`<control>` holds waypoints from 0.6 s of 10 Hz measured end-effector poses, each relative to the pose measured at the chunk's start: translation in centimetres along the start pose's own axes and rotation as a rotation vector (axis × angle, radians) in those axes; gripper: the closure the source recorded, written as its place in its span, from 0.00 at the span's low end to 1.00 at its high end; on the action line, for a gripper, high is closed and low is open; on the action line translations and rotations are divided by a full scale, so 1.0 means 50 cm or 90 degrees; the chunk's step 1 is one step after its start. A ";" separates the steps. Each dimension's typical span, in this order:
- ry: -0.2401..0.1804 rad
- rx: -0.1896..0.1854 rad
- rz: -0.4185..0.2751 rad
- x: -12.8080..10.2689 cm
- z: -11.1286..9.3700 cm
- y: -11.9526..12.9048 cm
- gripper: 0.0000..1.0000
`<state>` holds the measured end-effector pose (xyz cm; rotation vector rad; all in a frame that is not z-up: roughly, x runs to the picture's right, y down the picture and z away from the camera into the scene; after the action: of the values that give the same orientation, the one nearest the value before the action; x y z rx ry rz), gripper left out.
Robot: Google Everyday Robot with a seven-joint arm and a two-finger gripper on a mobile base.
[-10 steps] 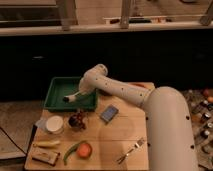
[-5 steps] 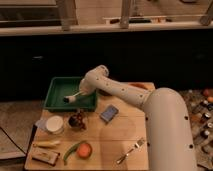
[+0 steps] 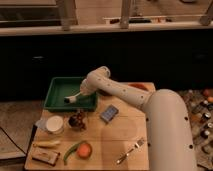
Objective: Place brush in tray
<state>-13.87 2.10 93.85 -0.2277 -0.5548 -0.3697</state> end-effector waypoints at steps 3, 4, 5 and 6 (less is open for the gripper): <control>0.000 0.003 -0.003 -0.010 0.001 -0.003 0.56; 0.000 0.004 -0.004 -0.010 0.002 -0.004 0.48; 0.000 0.005 -0.003 -0.009 0.001 -0.004 0.40; 0.000 0.005 -0.004 -0.010 0.001 -0.004 0.29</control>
<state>-14.35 2.07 93.66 -0.2184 -0.5575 -0.3732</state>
